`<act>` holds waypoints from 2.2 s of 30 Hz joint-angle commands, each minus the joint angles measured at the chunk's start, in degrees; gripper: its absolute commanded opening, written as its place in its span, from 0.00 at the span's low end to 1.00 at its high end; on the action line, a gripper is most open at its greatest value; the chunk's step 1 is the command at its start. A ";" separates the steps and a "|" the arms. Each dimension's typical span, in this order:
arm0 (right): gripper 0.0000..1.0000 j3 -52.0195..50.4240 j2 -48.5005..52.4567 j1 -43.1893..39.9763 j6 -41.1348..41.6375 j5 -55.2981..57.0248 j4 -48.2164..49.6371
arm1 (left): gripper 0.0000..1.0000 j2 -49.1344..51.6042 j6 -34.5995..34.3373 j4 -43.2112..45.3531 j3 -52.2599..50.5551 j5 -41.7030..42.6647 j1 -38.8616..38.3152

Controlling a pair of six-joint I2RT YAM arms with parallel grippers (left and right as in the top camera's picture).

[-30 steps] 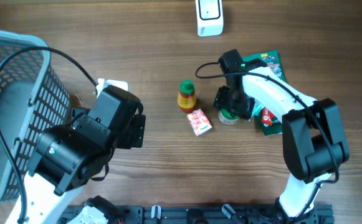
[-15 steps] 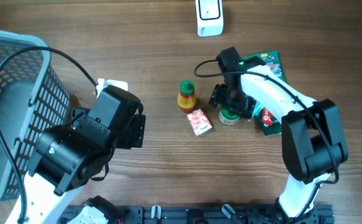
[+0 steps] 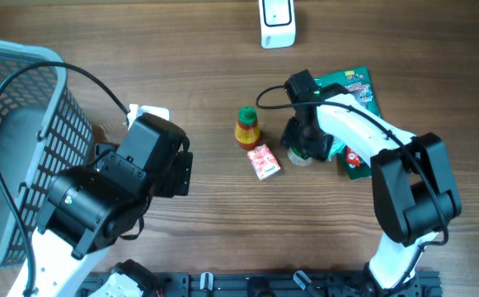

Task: Scan the item barcode
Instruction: 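Close the right gripper on the green-capped jar and lift it, then carry the jar toward the scanner and hold its label facing it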

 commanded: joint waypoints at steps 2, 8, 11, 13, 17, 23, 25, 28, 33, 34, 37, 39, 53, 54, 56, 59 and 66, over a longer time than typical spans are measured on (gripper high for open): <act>0.64 5.66 -1.38 -3.23 -8.31 -6.84 -8.07 | 1.00 -0.31 0.09 0.00 0.02 -0.72 0.24; 0.64 6.56 -8.94 -5.01 -9.55 -12.98 -19.78 | 1.00 -0.31 0.09 0.00 0.02 -0.72 0.24; 0.64 6.56 -12.31 -4.90 -15.93 -21.42 -24.20 | 1.00 -0.31 0.09 0.00 0.02 -0.72 0.24; 0.64 6.54 -13.99 -4.90 -16.96 -24.65 -26.80 | 1.00 -0.31 0.09 0.00 0.02 -0.72 0.24; 0.64 5.68 -15.87 -4.24 -16.81 -33.42 -28.94 | 1.00 -0.31 0.09 0.00 0.02 -0.72 0.24; 0.64 2.73 -17.40 4.68 -16.81 -37.97 -31.01 | 1.00 -0.31 0.09 0.00 0.02 -0.72 0.24; 0.63 2.73 -17.44 7.48 -16.46 -37.86 -30.97 | 1.00 -0.31 0.09 0.00 0.02 -0.72 0.24; 0.62 2.73 -17.90 9.97 -15.13 -36.85 -31.06 | 1.00 -0.31 0.09 0.00 0.02 -0.72 0.24; 0.58 2.73 -22.25 10.34 -13.11 -31.47 -31.87 | 1.00 -0.31 0.09 0.00 0.02 -0.72 0.24; 0.58 2.73 -23.50 10.34 -11.34 -29.24 -31.87 | 1.00 -0.31 0.09 0.00 0.02 -0.72 0.24; 0.58 2.73 -28.37 10.34 -9.20 -24.57 -31.67 | 1.00 -0.31 0.09 0.00 0.02 -0.72 0.24; 0.58 2.73 -32.94 10.34 -7.54 -20.55 -30.05 | 1.00 -0.31 0.09 0.00 0.02 -0.72 0.24; 0.45 2.73 -38.99 10.34 -4.48 20.26 -4.35 | 1.00 -0.31 0.11 0.00 0.02 -0.72 0.24; 0.43 2.73 -37.53 10.34 -5.86 22.12 -2.05 | 1.00 -0.31 0.09 0.00 0.02 -0.72 0.24; 0.43 2.73 -33.53 10.34 -10.86 24.74 3.10 | 1.00 -0.31 0.09 0.00 0.02 -0.72 0.24; 0.43 2.73 -28.02 10.21 -15.89 24.87 10.12 | 1.00 -0.31 0.09 0.00 0.02 -0.72 0.24; 0.42 2.73 -13.57 4.44 -25.14 24.20 38.93 | 1.00 -0.31 0.09 0.00 0.02 -0.72 0.24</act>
